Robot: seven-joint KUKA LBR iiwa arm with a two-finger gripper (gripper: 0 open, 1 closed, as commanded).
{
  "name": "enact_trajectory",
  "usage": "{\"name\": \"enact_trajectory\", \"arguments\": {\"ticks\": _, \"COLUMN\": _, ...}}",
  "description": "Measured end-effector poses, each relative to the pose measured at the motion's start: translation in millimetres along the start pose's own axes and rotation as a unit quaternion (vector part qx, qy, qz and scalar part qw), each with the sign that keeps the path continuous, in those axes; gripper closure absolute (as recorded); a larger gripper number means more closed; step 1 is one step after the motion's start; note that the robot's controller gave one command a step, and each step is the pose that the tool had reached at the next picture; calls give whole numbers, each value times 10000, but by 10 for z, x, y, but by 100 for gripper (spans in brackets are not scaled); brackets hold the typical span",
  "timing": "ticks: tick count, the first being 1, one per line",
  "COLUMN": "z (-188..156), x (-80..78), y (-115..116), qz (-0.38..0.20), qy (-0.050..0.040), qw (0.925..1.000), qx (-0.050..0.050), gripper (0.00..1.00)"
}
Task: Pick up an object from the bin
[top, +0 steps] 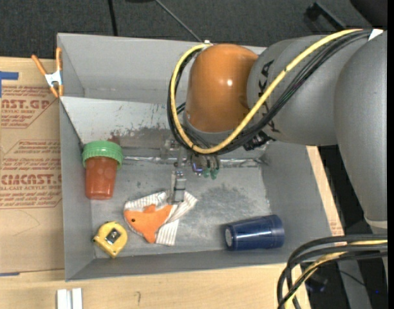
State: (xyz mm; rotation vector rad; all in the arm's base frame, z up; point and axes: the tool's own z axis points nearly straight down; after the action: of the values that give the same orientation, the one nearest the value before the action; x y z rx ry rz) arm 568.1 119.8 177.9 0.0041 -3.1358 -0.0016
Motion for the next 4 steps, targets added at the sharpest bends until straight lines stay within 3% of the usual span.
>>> {"name": "enact_trajectory", "arguments": {"ticks": 1, "z": -51, "x": -15, "y": -7, "qz": 7, "qy": -37, "qw": 10000, "qx": -4, "gripper": 0}}
{"name": "enact_trajectory", "arguments": {"ticks": 2, "z": 777, "x": 263, "y": 48, "qz": -405, "qy": -54, "qw": 9992, "qx": 3, "gripper": 0}}
{"name": "enact_trajectory", "arguments": {"ticks": 3, "z": 909, "x": 330, "y": 64, "qz": -624, "qy": -8, "qw": 9981, "qx": 11, "gripper": 0}}
{"name": "enact_trajectory", "arguments": {"ticks": 4, "z": 722, "x": 490, "y": 130, "qz": -277, "qy": -24, "qw": 9996, "qx": -1, "gripper": 0}}
